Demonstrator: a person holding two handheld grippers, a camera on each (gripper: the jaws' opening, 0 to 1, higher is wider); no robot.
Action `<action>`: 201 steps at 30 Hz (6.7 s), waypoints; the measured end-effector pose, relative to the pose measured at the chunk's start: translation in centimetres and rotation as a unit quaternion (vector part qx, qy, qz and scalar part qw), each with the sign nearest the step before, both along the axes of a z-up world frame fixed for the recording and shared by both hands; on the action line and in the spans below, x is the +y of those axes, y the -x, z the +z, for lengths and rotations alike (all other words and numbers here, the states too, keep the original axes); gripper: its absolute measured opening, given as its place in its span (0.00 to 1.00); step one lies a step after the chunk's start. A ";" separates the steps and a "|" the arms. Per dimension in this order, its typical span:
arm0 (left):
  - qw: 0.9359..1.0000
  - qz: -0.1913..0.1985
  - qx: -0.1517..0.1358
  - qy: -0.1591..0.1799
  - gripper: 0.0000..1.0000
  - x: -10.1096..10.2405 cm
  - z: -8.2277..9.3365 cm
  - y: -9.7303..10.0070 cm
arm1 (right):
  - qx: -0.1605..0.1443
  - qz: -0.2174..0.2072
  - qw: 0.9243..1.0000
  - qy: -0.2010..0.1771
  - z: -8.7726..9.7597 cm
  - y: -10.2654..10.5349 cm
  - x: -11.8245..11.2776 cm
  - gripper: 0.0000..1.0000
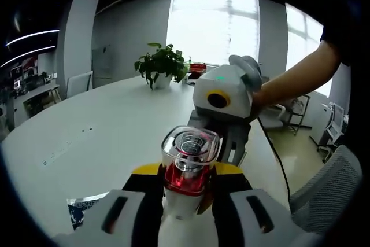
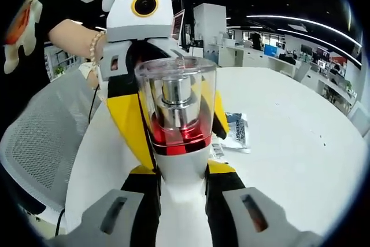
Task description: Arrange the skincare products in the storage area until every visible bottle or jar stands upright without overlapping.
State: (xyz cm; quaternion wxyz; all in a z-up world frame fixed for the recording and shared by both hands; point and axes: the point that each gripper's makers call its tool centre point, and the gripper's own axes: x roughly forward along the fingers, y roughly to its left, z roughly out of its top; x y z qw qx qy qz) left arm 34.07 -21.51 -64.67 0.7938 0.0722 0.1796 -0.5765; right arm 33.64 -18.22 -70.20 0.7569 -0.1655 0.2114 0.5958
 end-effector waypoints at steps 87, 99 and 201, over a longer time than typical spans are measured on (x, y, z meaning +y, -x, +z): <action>0.961 0.264 0.082 0.006 0.99 26.4 2.2 14.2 | 0.068 -0.303 0.946 -0.089 5.1 12.1 2.2 1.00; 0.954 0.290 0.074 0.020 0.98 27.8 1.7 16.5 | 0.086 -0.318 0.941 -0.075 4.2 14.8 2.4 1.00; 0.942 0.304 0.138 0.037 0.93 28.6 -0.6 14.0 | -0.011 -0.161 0.931 0.329 -5.5 -6.9 10.1 0.36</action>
